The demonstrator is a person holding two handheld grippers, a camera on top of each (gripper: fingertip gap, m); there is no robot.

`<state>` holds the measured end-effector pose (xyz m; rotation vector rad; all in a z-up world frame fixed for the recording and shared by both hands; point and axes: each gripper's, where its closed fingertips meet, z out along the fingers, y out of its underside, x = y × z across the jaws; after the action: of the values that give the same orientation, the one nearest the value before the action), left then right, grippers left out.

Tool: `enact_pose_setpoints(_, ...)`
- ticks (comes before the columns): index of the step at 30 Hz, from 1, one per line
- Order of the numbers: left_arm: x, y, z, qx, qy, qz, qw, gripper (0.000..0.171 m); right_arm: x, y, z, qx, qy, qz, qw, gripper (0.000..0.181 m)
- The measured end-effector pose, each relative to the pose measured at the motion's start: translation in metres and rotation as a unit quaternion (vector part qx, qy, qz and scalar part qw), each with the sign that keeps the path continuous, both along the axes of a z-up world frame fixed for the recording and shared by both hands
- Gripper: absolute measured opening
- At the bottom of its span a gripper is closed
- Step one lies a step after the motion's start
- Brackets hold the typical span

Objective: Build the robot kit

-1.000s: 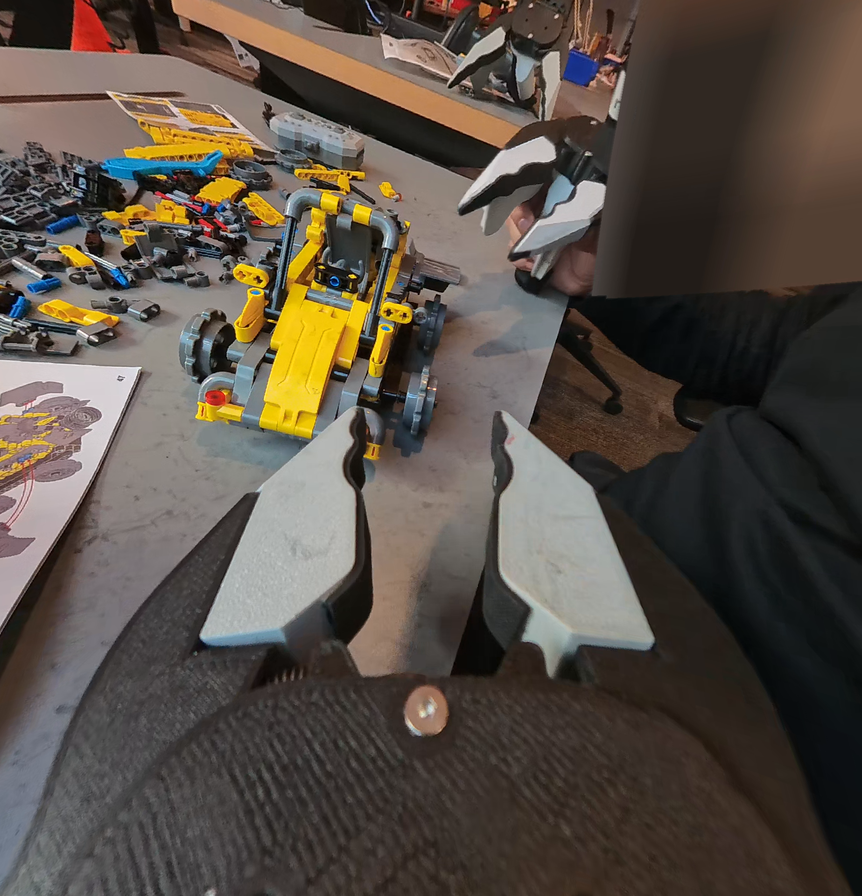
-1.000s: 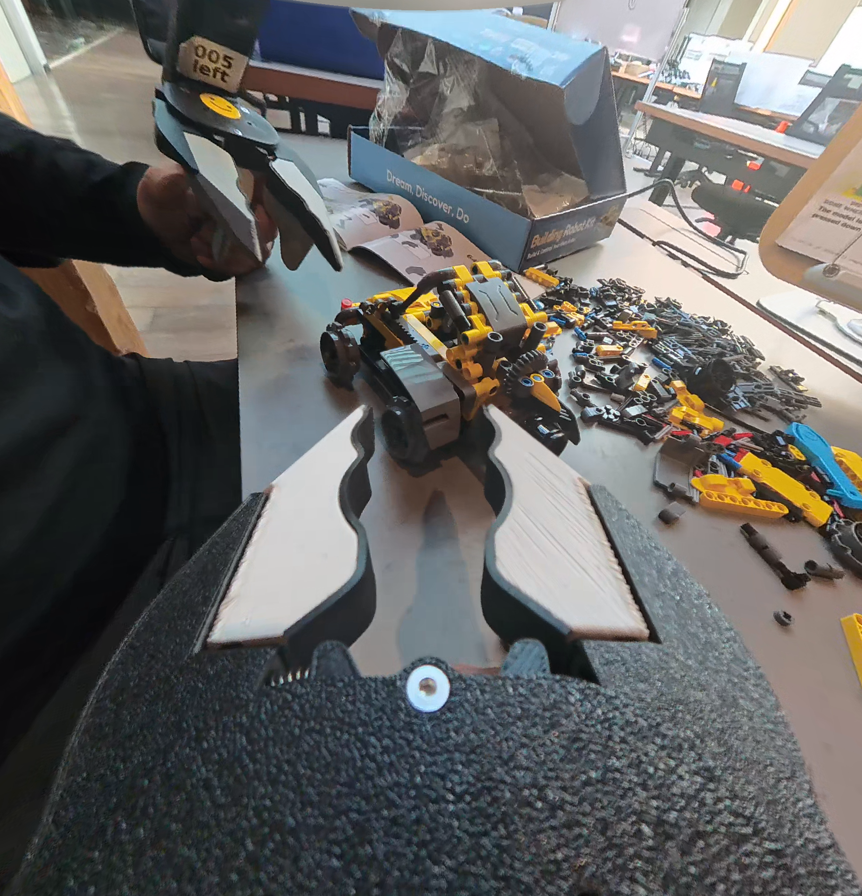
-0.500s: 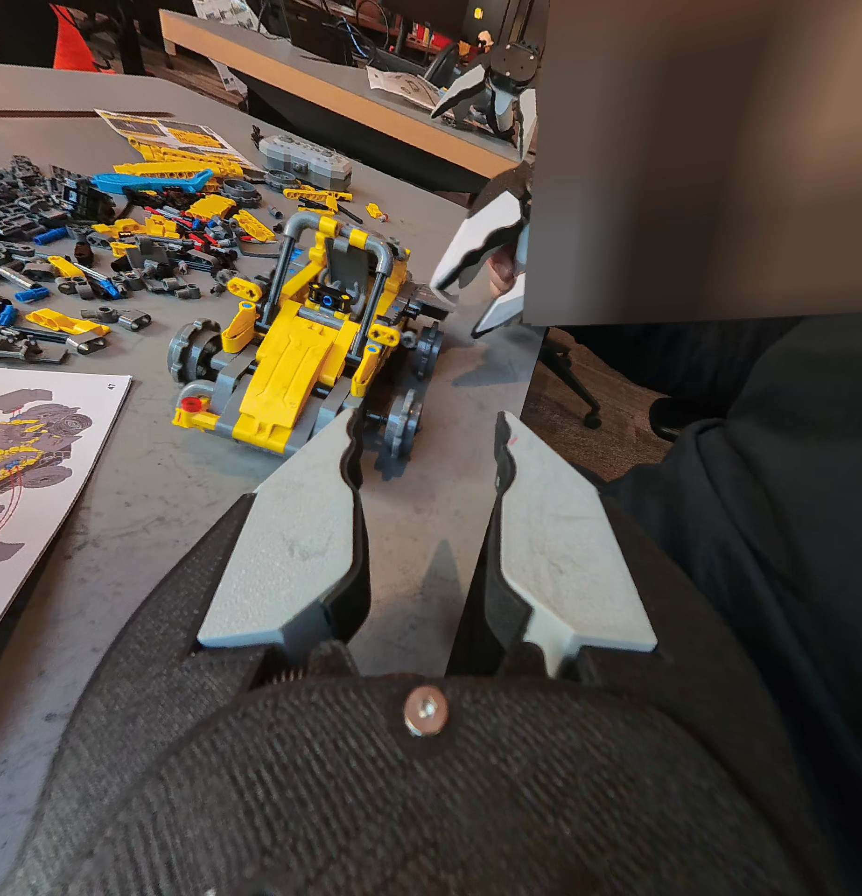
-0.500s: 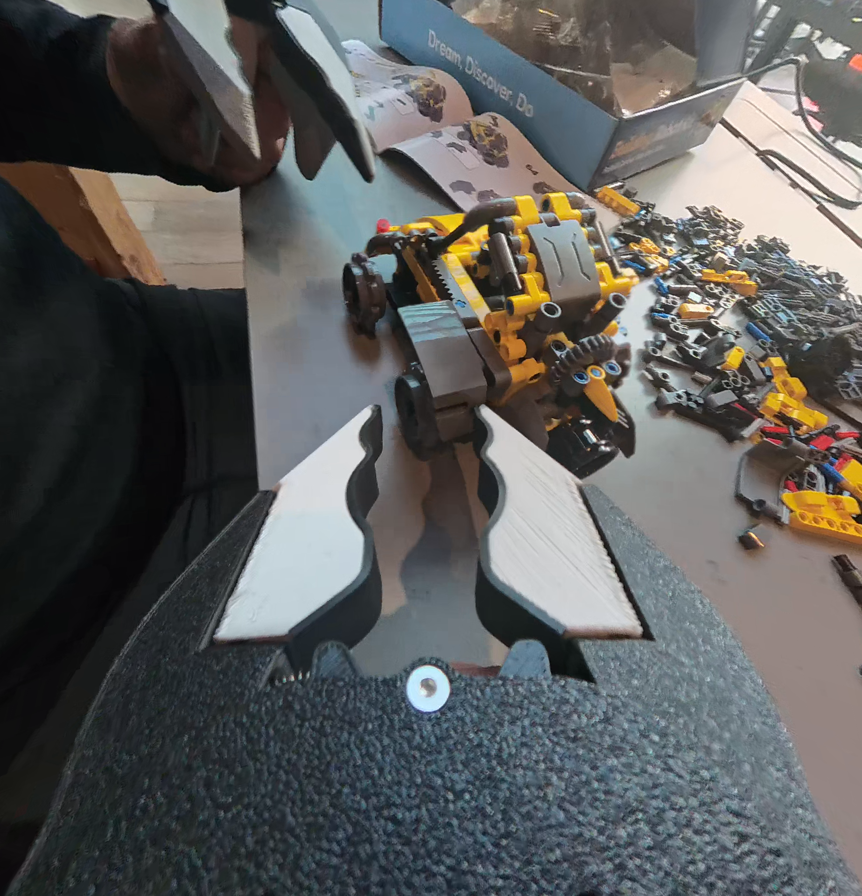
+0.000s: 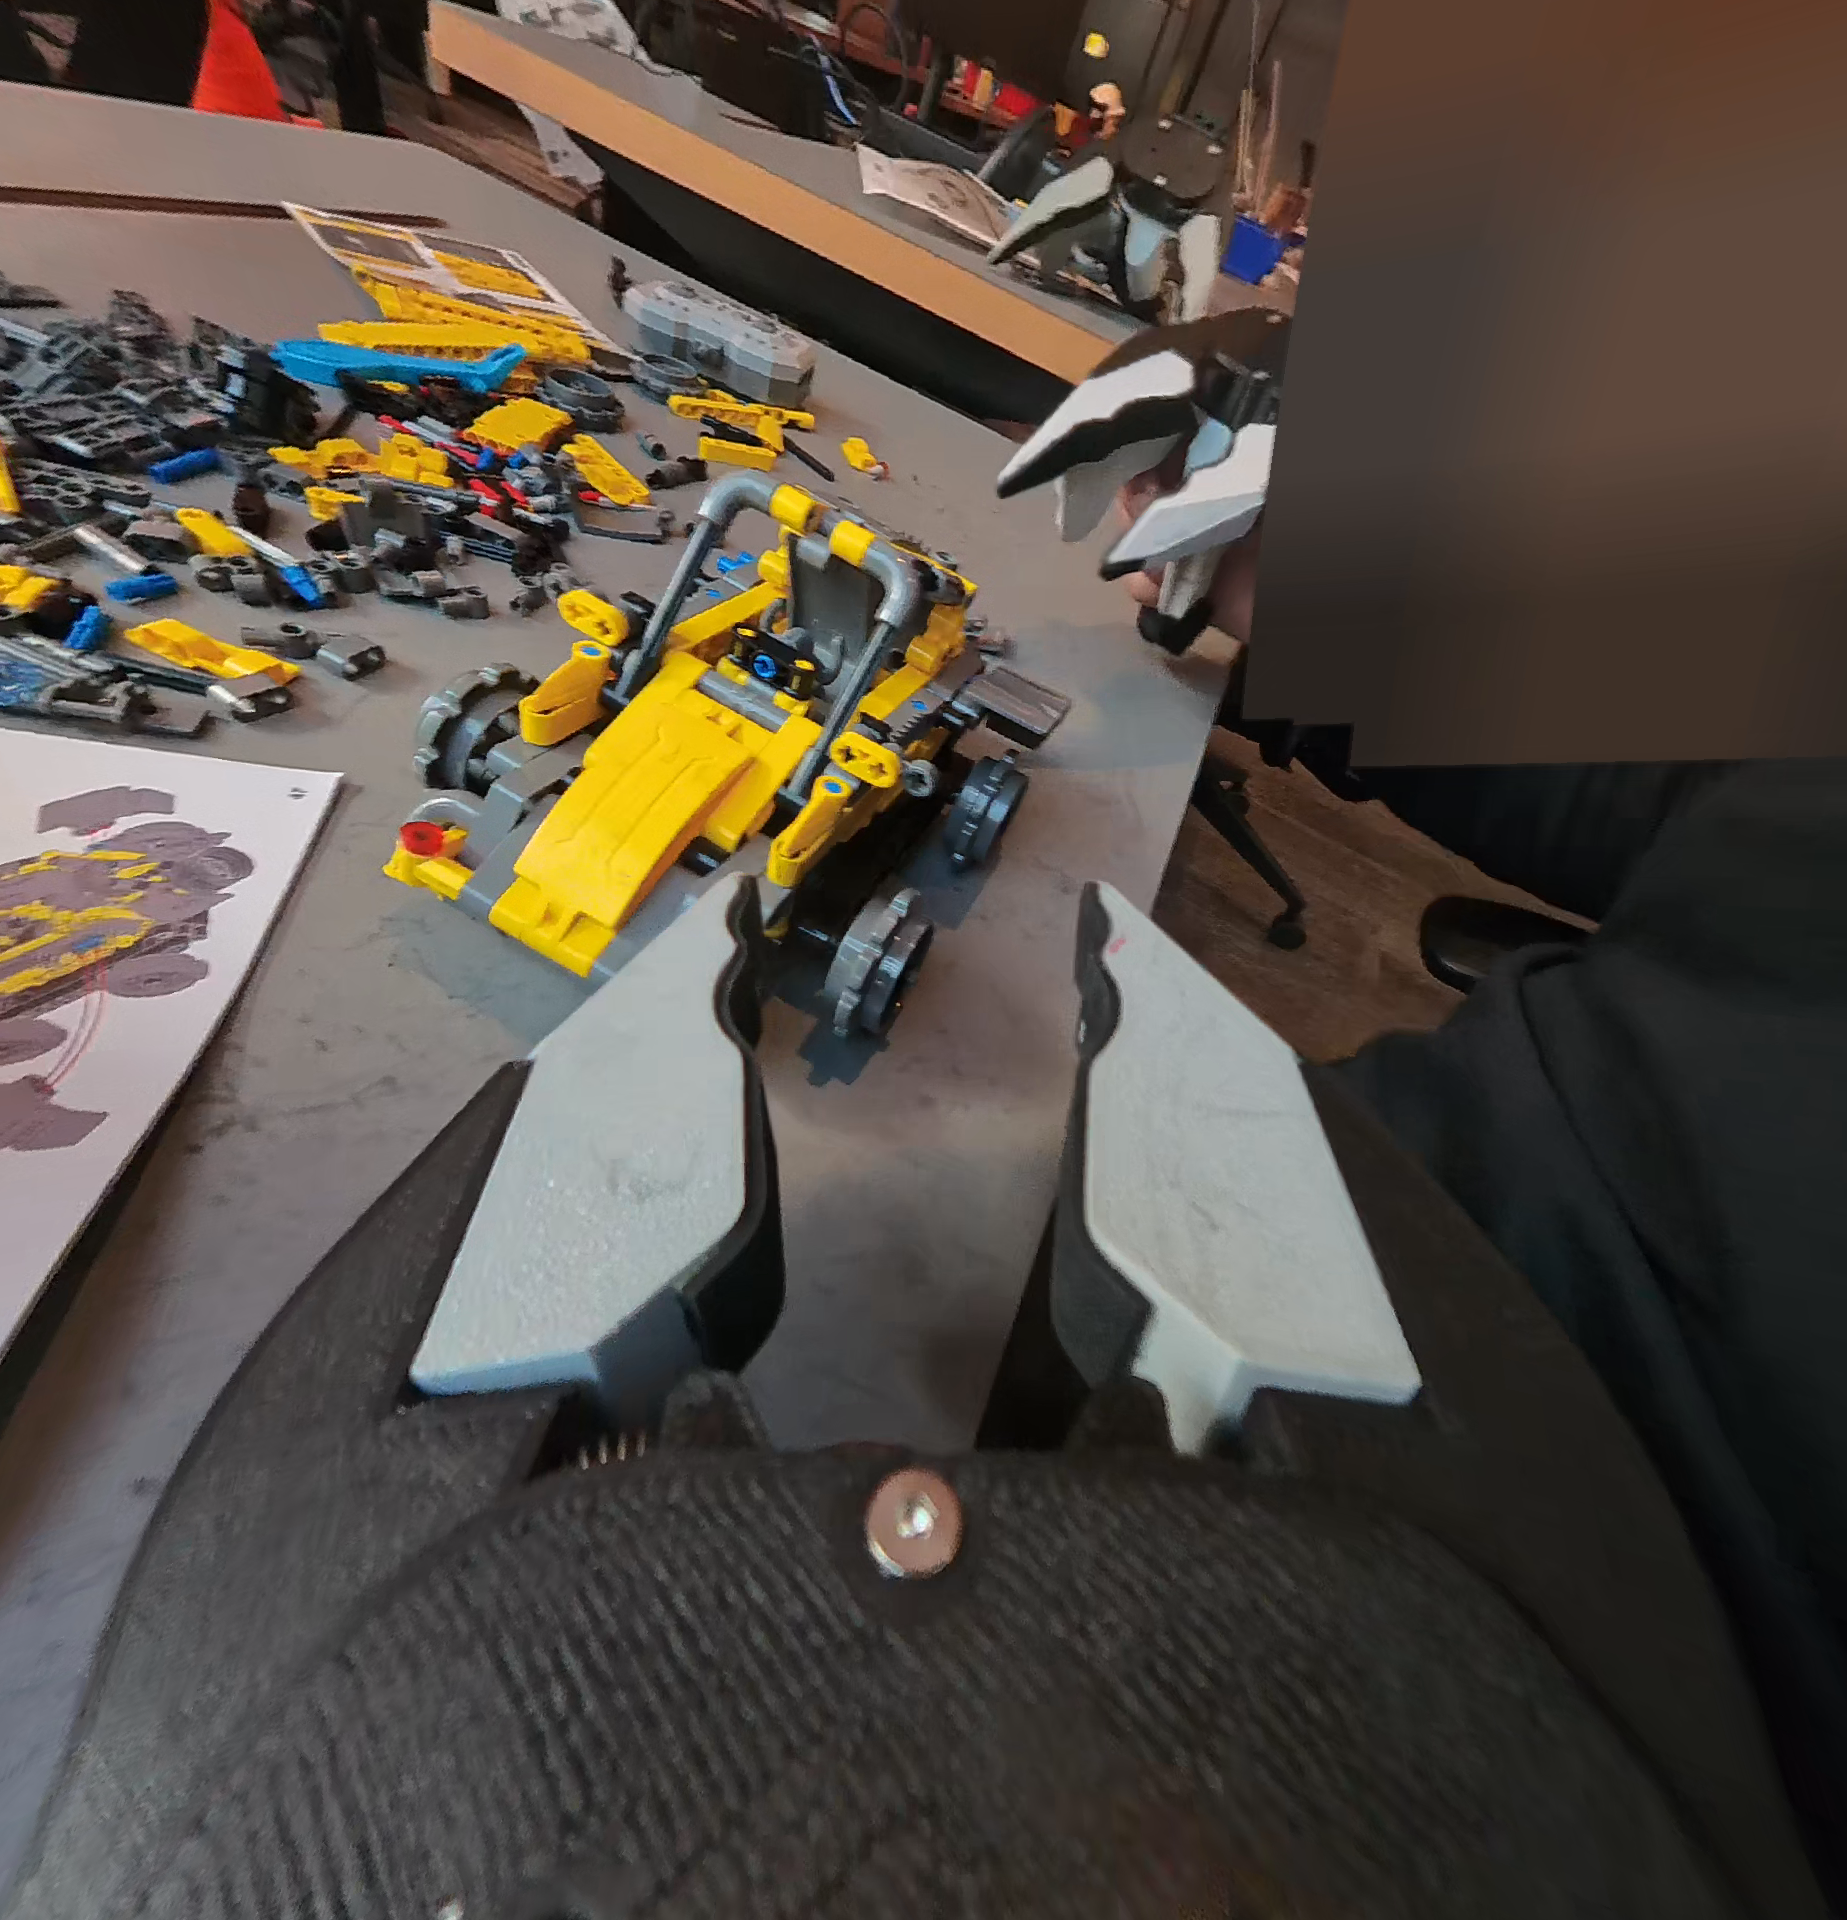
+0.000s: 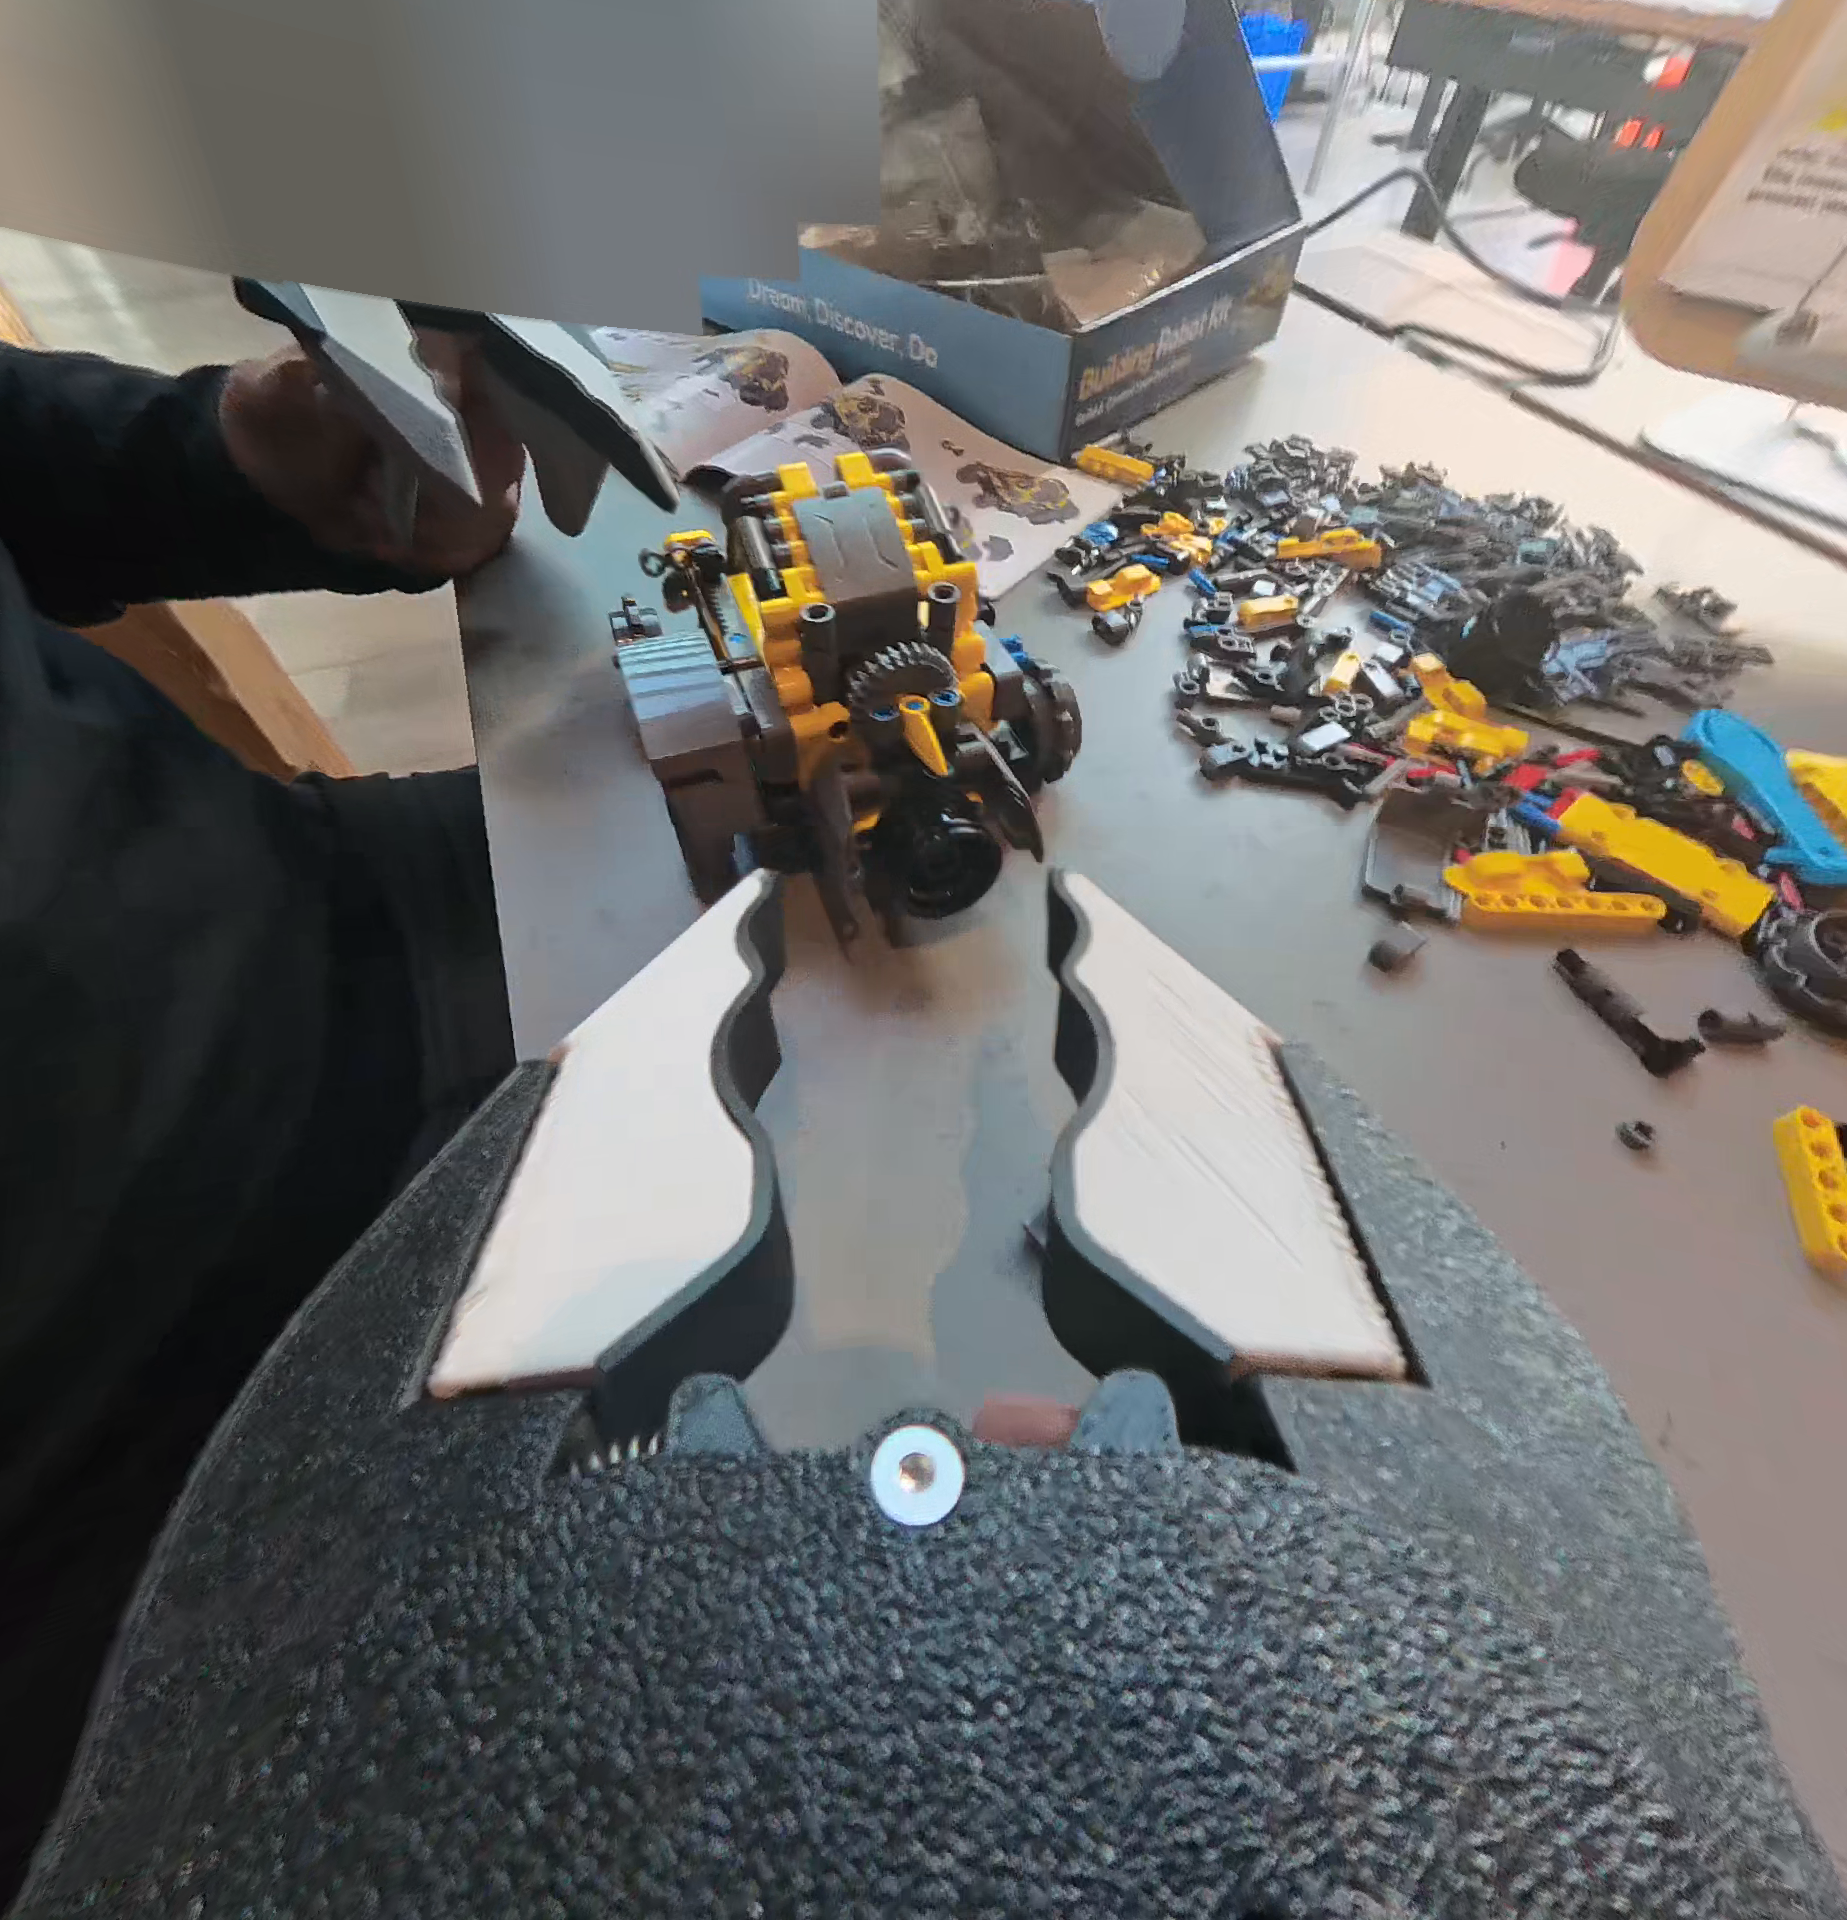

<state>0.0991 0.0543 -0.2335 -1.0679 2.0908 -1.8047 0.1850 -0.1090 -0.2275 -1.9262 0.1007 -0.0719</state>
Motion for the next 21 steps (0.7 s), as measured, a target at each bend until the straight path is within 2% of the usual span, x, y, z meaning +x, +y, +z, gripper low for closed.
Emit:
enact_pose_setpoints(3,0.007,0.001,0.001,0.000,0.002,0.028,1.000,0.056,-0.002,0.008,-0.003,-0.025,0.036,0.043,0.998,0.066)
enact_pose_setpoints(5,0.009,-0.001,-0.003,0.017,0.009,0.034,0.999,0.058,-0.003,0.023,-0.010,-0.051,0.027,0.071,0.996,0.089)
enact_pose_setpoints(7,0.010,-0.004,-0.011,0.050,0.018,0.041,0.998,0.062,0.001,0.038,-0.017,-0.073,0.025,0.086,0.993,0.097)
enact_pose_setpoints(9,0.010,-0.005,-0.017,0.087,0.025,0.048,0.995,0.071,-0.004,0.050,-0.020,-0.079,0.043,0.113,0.990,0.097)
enact_pose_setpoints(12,0.011,-0.011,-0.016,0.120,0.008,0.055,0.991,0.074,-0.020,0.060,-0.028,-0.094,0.040,0.141,0.985,0.093)
enact_pose_setpoints(15,0.013,-0.012,-0.019,0.153,0.000,0.059,0.987,0.077,-0.035,0.065,-0.028,-0.094,0.017,0.131,0.987,0.093)
enact_pose_setpoints(17,0.017,-0.004,-0.023,0.172,0.002,0.071,0.983,0.075,-0.050,0.067,-0.023,-0.078,0.007,0.124,0.989,0.078)
enact_pose_setpoints(18,0.018,-0.001,-0.022,0.173,0.003,0.074,0.982,0.074,-0.054,0.068,-0.023,-0.075,0.003,0.112,0.991,0.077)
enact_pose_setpoints(21,0.024,0.016,-0.023,0.188,0.010,0.107,0.976,0.068,-0.075,0.070,-0.025,-0.063,0.010,0.109,0.992,0.090)
